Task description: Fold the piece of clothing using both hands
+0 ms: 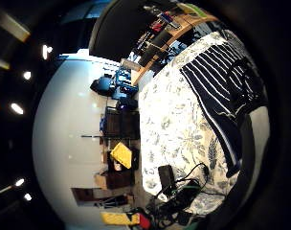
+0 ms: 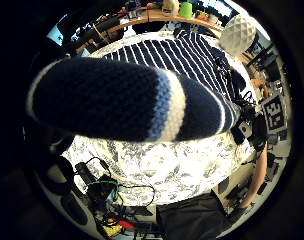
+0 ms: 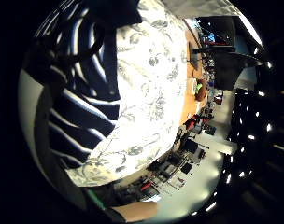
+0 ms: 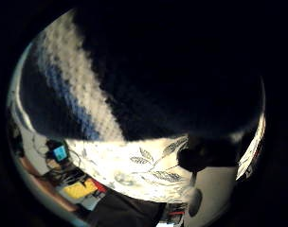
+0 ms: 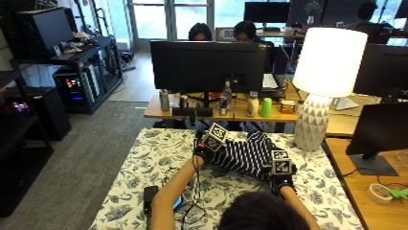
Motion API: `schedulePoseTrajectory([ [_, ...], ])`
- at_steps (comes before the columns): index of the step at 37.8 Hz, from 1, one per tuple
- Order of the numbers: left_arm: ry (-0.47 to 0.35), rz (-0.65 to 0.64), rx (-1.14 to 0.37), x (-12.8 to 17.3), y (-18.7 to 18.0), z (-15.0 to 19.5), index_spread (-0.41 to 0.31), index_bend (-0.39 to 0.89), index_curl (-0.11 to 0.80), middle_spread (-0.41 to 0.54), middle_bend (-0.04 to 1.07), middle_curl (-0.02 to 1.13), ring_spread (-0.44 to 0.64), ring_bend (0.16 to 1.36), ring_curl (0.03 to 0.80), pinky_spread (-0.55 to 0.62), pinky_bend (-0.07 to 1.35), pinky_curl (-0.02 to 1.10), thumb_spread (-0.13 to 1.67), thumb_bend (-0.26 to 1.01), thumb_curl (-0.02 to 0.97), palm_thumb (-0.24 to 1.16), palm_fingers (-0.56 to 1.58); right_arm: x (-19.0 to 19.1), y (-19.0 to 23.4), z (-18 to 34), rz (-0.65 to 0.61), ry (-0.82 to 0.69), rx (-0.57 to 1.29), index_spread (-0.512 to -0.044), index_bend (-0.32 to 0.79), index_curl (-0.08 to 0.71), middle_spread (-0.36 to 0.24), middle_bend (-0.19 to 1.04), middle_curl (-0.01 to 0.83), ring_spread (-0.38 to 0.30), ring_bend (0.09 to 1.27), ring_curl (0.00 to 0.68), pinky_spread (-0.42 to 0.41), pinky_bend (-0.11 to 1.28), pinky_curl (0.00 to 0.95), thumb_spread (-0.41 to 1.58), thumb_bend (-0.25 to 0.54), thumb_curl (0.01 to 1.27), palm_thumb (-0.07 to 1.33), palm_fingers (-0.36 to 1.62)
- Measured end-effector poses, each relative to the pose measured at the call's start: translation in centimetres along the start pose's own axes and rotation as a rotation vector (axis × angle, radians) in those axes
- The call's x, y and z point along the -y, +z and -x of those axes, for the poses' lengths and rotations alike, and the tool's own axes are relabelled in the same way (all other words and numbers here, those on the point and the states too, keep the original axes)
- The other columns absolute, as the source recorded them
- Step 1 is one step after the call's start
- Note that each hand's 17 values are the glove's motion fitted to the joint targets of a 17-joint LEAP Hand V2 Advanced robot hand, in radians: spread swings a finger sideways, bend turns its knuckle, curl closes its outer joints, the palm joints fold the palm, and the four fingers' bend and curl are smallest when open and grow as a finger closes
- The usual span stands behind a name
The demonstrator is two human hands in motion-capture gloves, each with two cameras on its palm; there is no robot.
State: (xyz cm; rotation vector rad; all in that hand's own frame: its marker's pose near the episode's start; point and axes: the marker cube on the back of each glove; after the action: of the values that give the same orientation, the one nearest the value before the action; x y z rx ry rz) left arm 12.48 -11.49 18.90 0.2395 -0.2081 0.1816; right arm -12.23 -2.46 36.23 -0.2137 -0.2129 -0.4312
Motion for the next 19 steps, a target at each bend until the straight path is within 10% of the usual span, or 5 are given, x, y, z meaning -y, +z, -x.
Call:
schedulePoseTrajectory([
  [9, 0.068, 0.039, -0.114, -5.7, -2.9, 0.9, -0.257, 0.14, 0.352, -0.353, 0.55, 0.56, -0.38, 0.82, 0.462, -0.41, 0.53, 0.41, 1.54, 0.13, 0.143, 0.4, 1.23, -2.7, -1.5, -3.2, 0.225, 0.399, -0.085, -0.273, 0.17, 0.233, -0.123, 0.34, 0.433, -0.158, 0.6, 0.38, -0.172, 0.62, 0.366, 1.13, 0.225, 0.35, 0.89, 1.16],
  [19, 0.145, 0.3, -0.218, -9.1, -1.4, 2.8, -0.266, 0.15, 0.367, -0.358, 0.55, 0.57, -0.38, 0.79, 0.463, -0.41, 0.5, 0.42, 1.55, 0.14, 0.132, 0.39, 1.22, -3.0, -3.6, -2.3, 0.231, 0.296, -0.16, -0.253, 0.16, 0.293, -0.16, 0.35, 0.453, -0.213, 0.59, 0.402, -0.274, 0.59, 0.375, 1.16, 0.226, 0.35, 0.97, 1.26],
])
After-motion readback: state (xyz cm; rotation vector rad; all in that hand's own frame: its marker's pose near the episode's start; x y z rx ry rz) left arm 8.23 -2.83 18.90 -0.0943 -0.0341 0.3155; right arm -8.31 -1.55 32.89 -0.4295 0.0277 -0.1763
